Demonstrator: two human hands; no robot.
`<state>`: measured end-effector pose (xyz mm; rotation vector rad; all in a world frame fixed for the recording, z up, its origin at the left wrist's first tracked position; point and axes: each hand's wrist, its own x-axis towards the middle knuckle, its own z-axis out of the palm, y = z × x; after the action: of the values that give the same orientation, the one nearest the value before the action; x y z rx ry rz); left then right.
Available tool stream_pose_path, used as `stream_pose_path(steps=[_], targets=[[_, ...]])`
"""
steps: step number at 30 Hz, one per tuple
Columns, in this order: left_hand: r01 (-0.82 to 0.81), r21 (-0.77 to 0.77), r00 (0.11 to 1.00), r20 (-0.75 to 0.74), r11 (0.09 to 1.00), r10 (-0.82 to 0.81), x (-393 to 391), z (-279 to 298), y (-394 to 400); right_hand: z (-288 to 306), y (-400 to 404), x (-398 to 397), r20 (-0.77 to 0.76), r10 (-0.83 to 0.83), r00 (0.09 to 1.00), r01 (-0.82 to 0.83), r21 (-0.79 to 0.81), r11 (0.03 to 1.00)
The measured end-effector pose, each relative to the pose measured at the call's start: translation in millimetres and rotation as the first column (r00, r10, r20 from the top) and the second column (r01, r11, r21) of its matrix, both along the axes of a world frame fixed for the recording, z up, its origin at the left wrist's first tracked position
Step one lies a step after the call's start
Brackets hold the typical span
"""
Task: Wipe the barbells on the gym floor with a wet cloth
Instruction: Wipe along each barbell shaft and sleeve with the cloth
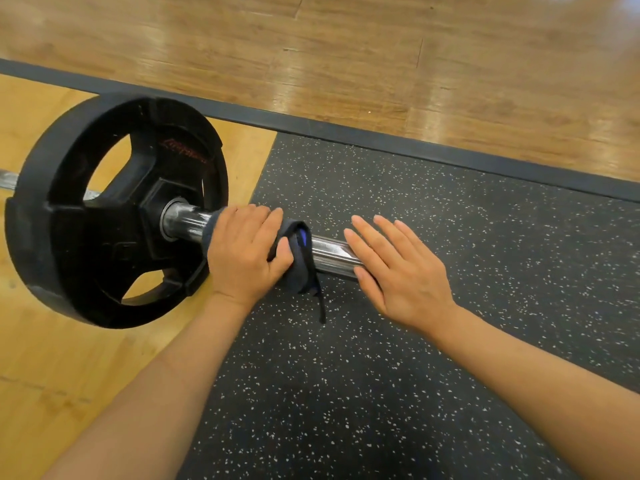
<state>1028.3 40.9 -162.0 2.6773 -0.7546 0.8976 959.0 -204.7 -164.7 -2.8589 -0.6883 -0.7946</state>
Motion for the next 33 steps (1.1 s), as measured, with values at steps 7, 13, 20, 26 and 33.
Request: stream_pose_path(steps=[7,13,20,26,33], targets=[[0.047,-0.023,0.998,-0.03,0.999,-0.047,-26.8,-4.8,-45.2,1.3,-0.1,-0.9,0.004,-0.013,1.0,0.013,0.019,1.0],[0.032,0.075,0.998,-0.053,0.997,-0.028,7.1,5.1,21.7,2.1,-0.3,0.4,-0.004,-0.013,1.0,0.014,0.031,0.999],[0.091,0.05,0.995,-0.054,0.995,-0.088,-19.6,-6.6,-17.7,2.1,1.3,-0.3,-0.009,-0.018,1.0,0.018,0.026,1.0],[0.106,0.204,0.992,-0.09,0.973,-0.089,9.3,0.2,52.0,3.4,0.9,-0.3,-0.004,-0.013,1.0,0.014,0.028,1.0],[0.036,0.029,0.996,-0.083,0.999,-0.034,-21.1,-12.8,-7.9,1.1,1.2,0.2,0.007,-0.018,1.0,0.018,0.033,0.999]])
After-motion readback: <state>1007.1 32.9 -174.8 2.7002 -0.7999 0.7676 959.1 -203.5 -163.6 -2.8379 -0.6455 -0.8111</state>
